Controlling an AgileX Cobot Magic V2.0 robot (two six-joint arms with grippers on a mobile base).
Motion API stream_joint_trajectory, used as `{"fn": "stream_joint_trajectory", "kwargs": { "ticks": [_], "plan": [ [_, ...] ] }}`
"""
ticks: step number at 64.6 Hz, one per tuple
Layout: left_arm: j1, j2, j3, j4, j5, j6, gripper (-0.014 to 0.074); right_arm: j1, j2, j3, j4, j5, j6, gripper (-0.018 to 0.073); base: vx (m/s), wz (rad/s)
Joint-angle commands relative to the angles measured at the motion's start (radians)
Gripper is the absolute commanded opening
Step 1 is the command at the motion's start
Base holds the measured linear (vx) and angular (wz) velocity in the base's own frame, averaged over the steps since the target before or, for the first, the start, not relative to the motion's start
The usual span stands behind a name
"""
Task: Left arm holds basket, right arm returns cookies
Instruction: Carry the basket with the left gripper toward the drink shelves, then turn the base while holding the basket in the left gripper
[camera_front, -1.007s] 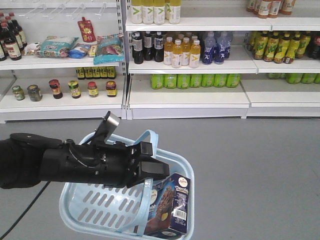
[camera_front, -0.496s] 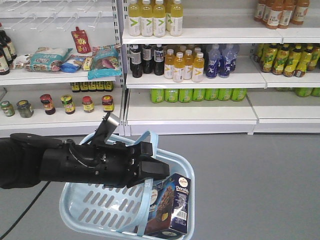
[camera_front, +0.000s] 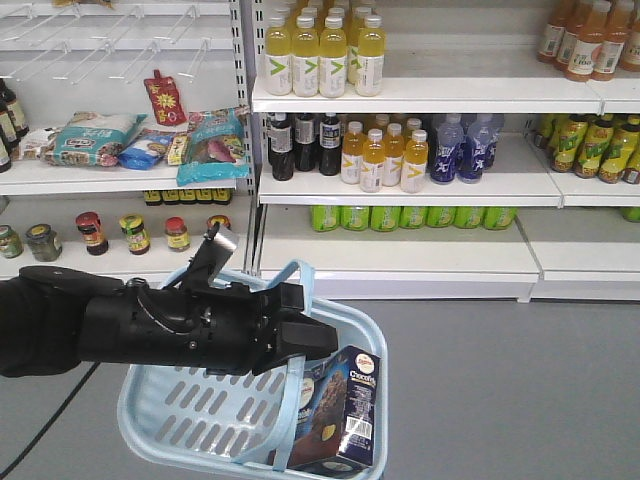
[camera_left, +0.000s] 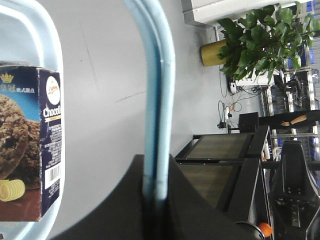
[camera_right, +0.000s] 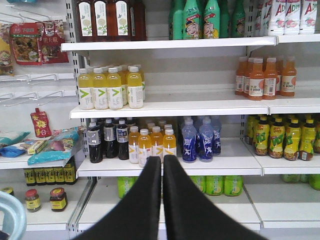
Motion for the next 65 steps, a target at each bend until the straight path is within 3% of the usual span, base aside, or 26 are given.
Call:
{"fn": "stream_joint_trajectory", "kwargs": {
  "ticks": [1,27,65],
  "plan": [
    [-0.003,-0.051,-0.028,-0.068,0.055,0.012,-0.0008,-0.004,-0.011,0.003,-0.007,-0.075,-0.004,-0.0008,0.25,0.01],
    [-0.003,-0.051,-0.028,-0.068,0.055,0.012,-0.0008,-0.004,-0.011,0.003,-0.007,-0.075,-0.004,-0.0008,0.23,-0.19],
    [-0.003,-0.051,-0.028,-0.068,0.055,0.012,-0.0008,-0.004,-0.011,0.003,-0.007,-0.075,-0.004,-0.0008,0.20,-0.59]
  ]
}}
